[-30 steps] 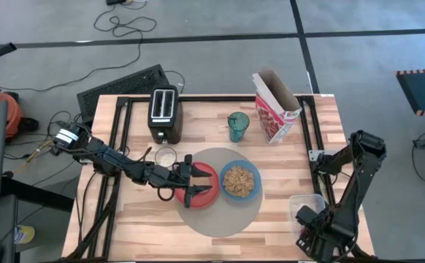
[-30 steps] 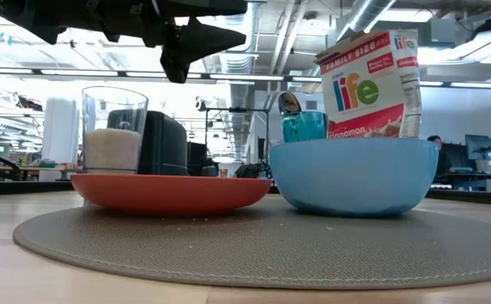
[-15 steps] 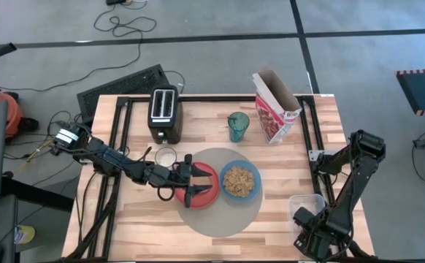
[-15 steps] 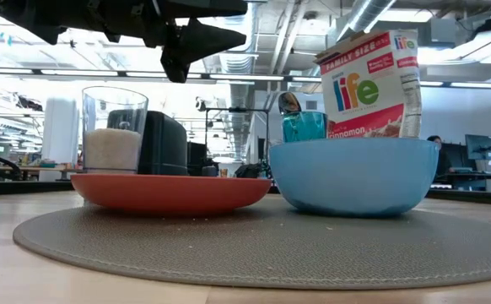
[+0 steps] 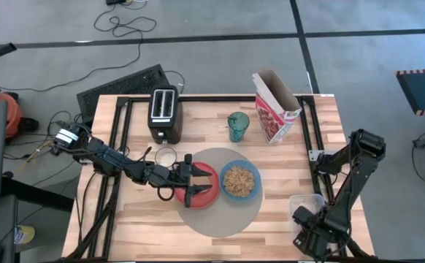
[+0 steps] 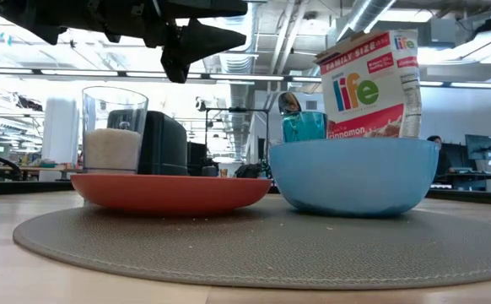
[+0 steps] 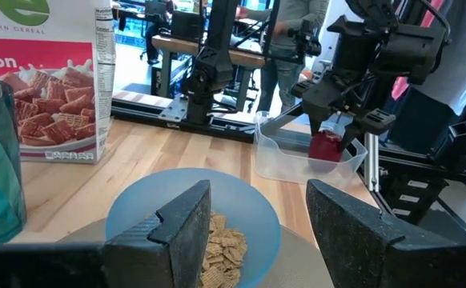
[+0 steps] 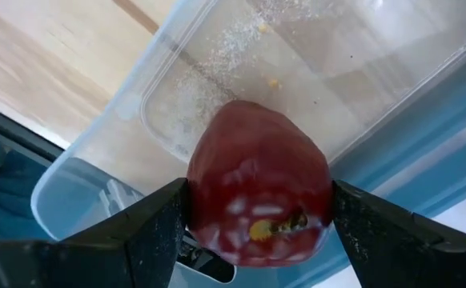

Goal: Arrange a breakfast setting
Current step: Put the apple on the top center of the placemat

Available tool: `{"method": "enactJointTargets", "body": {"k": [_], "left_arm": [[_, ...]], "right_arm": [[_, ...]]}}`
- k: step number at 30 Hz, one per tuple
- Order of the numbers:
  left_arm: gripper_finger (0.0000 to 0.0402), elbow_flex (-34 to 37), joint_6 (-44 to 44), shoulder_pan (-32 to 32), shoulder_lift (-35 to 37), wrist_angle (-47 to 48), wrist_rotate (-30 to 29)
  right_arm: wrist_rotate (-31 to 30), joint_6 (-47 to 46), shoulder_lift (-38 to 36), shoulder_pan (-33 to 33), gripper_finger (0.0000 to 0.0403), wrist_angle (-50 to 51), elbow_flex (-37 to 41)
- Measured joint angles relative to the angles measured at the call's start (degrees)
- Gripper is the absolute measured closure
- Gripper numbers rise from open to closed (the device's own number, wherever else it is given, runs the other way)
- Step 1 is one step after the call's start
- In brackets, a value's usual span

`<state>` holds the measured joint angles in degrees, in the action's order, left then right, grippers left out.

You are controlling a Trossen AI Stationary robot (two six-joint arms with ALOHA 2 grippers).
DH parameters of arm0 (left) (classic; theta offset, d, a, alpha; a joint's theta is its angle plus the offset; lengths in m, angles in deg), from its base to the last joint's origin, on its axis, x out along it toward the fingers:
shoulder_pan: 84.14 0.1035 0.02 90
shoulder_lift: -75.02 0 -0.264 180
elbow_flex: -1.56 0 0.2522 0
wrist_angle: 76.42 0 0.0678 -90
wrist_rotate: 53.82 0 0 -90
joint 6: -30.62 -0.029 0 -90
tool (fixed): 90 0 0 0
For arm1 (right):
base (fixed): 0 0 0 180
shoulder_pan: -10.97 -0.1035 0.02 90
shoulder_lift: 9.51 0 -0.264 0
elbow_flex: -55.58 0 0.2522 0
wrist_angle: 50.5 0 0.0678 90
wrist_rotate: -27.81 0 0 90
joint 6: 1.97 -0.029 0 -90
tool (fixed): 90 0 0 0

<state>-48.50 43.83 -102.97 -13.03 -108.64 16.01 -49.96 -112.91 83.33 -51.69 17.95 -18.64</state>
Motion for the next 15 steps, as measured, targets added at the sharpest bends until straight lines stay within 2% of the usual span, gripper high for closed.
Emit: {"method": "enactJointTargets", "body": {"k": [9,15], "left_arm": [[0.0208,0.0,0.0,0.0,0.0,0.0,0.0],[0.0208,0.0,0.0,0.0,0.0,0.0,0.0]], "right_arm": [[1.5,1.9,0.3,1.0,0.0064,0.8,0.5],[2.2,3.4,0.3,1.0,0.0096,1.0,0.4]]}}
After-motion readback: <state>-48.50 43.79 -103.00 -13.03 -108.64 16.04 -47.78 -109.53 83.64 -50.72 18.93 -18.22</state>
